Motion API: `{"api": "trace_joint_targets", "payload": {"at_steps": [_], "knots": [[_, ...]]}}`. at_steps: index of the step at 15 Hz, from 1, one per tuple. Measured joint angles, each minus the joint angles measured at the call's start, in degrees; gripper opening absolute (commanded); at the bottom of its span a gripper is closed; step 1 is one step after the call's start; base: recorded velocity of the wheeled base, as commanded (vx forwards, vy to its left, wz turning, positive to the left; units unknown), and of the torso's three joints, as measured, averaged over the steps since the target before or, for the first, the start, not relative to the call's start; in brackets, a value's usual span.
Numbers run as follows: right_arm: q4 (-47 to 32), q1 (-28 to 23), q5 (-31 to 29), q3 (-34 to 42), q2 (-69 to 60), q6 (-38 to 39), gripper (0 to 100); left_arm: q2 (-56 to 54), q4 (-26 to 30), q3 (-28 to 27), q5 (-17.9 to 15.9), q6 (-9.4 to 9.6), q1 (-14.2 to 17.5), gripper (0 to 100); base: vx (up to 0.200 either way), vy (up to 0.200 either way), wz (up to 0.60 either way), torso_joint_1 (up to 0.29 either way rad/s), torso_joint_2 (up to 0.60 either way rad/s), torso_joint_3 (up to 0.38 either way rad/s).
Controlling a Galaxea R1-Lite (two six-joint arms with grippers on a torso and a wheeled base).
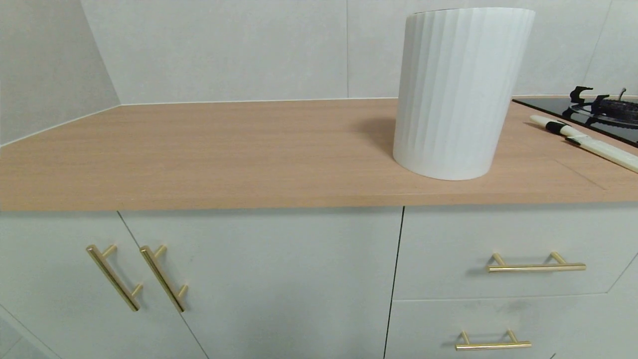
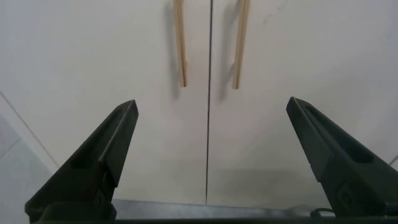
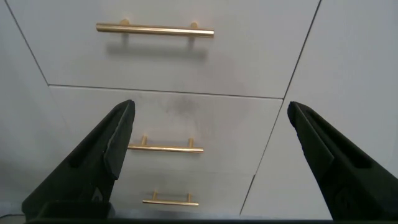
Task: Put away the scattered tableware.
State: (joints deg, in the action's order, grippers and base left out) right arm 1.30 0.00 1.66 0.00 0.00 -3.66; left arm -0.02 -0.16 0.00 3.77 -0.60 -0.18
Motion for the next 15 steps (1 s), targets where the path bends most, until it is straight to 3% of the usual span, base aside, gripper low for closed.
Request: {"api": "trace_joint_targets", "payload": {"at_steps": [10,15], "knots": [[0.0,-0.02,-0.1,0.0,0.0,0.05,100,0.0,-0.06,-0.02,0.0,0.0,0.0,100,0.0,-0.18,0.0,0.002,0.0,0.002],[0.02,-0.05,-0.1,0.0,0.0,0.0,100,0.0,0.0,0.0,0.02,0.02,-0.04,100,0.0,0.0,0.0,0.0,0.0,0.0]]}}
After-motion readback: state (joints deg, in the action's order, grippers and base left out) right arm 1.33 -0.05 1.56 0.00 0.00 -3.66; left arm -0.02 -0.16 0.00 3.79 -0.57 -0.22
